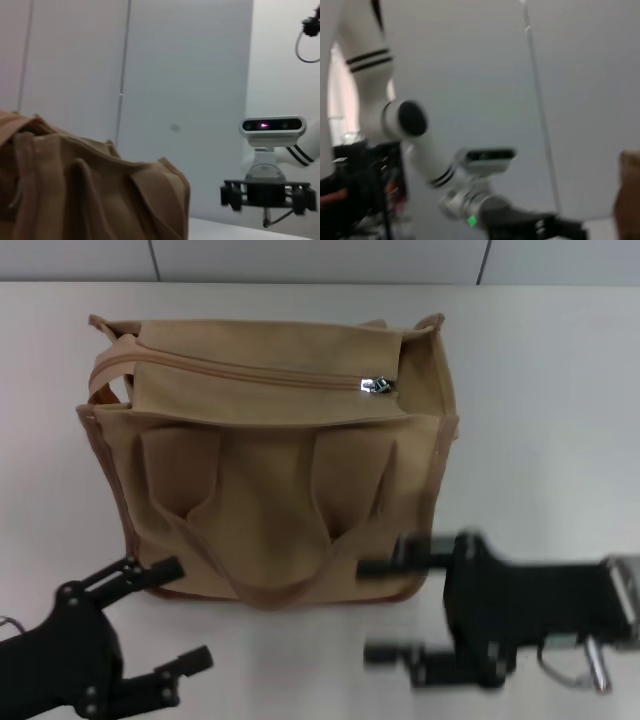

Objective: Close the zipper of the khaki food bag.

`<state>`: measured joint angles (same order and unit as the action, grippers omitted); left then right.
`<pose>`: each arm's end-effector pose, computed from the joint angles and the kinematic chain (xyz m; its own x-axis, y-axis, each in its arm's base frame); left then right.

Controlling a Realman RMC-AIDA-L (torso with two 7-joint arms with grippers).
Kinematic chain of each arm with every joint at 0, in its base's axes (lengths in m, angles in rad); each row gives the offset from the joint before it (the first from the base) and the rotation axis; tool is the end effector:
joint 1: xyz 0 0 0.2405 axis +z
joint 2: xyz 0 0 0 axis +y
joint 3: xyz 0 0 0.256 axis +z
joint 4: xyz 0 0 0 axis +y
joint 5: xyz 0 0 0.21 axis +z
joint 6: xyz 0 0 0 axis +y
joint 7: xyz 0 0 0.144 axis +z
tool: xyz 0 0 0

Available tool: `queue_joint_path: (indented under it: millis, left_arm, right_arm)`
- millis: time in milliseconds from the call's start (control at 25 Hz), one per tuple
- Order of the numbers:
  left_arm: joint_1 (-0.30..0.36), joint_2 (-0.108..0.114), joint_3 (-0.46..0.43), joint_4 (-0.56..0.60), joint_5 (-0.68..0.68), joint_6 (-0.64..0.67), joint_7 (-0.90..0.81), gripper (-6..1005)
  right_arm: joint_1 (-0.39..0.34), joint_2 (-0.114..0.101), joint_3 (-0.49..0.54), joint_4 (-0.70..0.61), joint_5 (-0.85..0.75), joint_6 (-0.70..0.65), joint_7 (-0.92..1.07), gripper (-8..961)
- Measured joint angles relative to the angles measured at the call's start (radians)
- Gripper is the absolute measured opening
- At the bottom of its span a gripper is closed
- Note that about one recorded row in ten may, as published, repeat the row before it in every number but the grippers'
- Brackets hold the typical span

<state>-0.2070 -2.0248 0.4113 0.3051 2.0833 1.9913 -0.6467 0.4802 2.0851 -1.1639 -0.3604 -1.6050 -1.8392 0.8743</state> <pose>-0.3228 0.1685 0.0021 0.6611 0.0494 0.7487 0.3136 -0.9247 -0.2158 0.2280 0.2388 -0.0569 0.7004 -0.0936 -0.7076 -0.0154 -0.9931 0.1162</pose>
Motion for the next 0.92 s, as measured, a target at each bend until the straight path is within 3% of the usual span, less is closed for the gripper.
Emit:
queue_joint_path:
  millis: [360,920]
  left_arm:
    - [-0.061,-0.008,0.057,0.019,0.037,-0.066,-0.02,832]
    - [-0.07,-0.029,0.096,0.021,0.052,-0.103,-0.022,832]
  right_arm:
    - [-0.034,0.001,-0.03,0.019,-0.024,0.05,-0.017,636]
    - [-0.045,0.002,-0.022,0.023,-0.025,0.1,-0.034,636]
